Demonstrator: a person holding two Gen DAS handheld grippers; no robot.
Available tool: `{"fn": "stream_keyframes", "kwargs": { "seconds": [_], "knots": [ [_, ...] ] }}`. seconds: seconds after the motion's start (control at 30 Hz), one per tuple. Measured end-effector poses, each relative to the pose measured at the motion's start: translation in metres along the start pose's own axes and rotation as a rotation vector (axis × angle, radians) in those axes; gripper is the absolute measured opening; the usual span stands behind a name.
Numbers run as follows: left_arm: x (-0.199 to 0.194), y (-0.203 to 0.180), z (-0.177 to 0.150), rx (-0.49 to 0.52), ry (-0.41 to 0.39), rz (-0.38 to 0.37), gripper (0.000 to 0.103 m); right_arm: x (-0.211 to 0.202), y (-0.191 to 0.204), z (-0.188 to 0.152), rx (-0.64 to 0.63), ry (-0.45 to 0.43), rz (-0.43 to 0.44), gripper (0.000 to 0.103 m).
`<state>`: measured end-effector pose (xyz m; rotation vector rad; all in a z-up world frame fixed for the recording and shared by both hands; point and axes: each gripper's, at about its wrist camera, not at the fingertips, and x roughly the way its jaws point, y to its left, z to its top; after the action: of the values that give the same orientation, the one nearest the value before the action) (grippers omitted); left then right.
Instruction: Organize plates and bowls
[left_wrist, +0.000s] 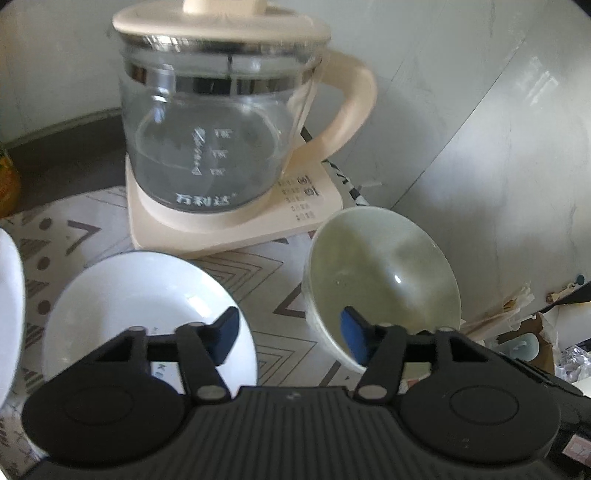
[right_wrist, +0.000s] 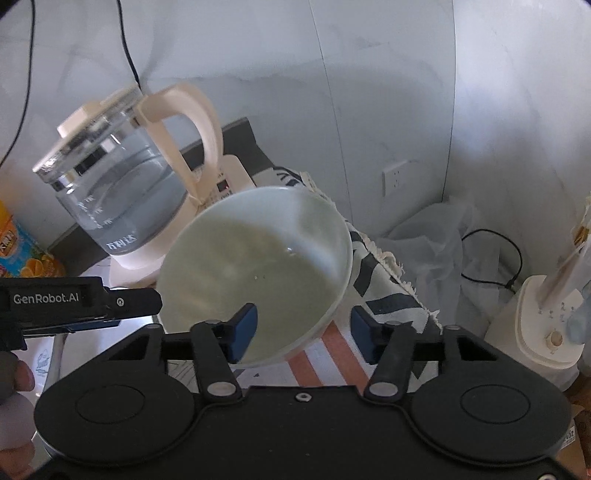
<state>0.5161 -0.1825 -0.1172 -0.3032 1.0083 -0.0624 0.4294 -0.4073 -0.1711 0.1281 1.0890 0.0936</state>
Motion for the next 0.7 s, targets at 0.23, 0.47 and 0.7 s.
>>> {"fn": "stream_keyframes", "kwargs": {
  "seconds": [0.23, 0.47, 0.7],
  "knots": [
    [0.018, -0.001, 0.002, 0.000, 0.024, -0.019, 0.033, 0.016, -0.005, 0.000, 0.030, 0.035, 0.005, 0.034],
    [0.026, -0.011, 0.005, 0.019, 0.040, -0.025, 0.012, 0.016, -0.007, 0.001, 0.033, 0.026, -0.007, 0.027],
    [0.015, -0.010, -0.003, 0.011, 0.035, -0.024, 0.012, 0.000, -0.007, -0.003, 0.025, -0.012, 0.013, 0.026]
  ]
}}
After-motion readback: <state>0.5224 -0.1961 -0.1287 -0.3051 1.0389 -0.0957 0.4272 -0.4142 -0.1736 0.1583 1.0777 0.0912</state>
